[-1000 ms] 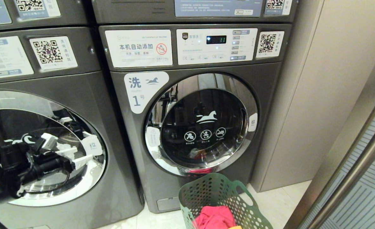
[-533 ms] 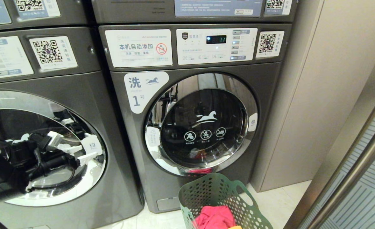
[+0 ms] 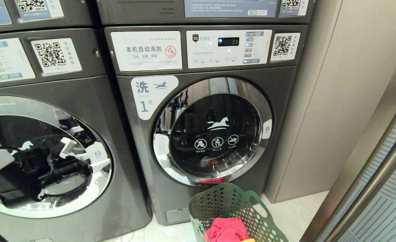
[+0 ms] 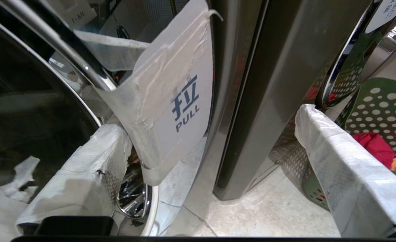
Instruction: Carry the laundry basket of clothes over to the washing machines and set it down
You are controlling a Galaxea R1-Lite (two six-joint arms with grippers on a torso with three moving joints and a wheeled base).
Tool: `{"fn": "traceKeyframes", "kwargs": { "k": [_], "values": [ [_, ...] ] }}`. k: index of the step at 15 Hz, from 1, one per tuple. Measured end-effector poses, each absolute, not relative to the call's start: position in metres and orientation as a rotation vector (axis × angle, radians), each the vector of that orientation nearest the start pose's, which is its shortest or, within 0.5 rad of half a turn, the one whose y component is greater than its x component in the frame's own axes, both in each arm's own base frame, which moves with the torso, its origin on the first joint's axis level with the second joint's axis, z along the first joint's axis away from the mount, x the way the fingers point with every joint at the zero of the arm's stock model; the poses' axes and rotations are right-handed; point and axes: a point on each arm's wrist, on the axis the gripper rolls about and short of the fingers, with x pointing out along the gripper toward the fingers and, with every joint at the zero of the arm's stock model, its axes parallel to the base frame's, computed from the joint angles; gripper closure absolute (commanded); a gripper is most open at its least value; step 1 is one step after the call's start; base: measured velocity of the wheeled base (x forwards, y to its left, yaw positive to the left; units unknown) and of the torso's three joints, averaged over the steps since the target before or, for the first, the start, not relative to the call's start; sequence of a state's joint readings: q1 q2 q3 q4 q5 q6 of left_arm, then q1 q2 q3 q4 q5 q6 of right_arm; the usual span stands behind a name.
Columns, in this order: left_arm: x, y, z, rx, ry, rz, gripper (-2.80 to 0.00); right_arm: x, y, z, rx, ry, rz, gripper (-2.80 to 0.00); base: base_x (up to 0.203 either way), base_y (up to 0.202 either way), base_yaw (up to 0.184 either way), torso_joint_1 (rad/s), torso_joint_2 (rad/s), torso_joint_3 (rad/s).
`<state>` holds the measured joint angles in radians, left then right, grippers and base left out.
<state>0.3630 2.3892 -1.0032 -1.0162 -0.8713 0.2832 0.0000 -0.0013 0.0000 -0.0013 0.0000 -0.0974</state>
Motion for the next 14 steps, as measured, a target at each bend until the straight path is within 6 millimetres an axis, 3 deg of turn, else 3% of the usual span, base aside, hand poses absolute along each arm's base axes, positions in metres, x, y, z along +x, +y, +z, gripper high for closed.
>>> {"fn": "traceKeyframes", "kwargs": {
  "k": [14],
  "values": [
    [0.406, 0.130, -0.002, 0.017, 0.161, -0.755, -2.80, -0.023, 0.000, 0.076, -0.097, -0.003, 0.000, 0.00, 0.000, 0.000, 0.000, 0.000, 0.00, 0.000]
  ]
}}
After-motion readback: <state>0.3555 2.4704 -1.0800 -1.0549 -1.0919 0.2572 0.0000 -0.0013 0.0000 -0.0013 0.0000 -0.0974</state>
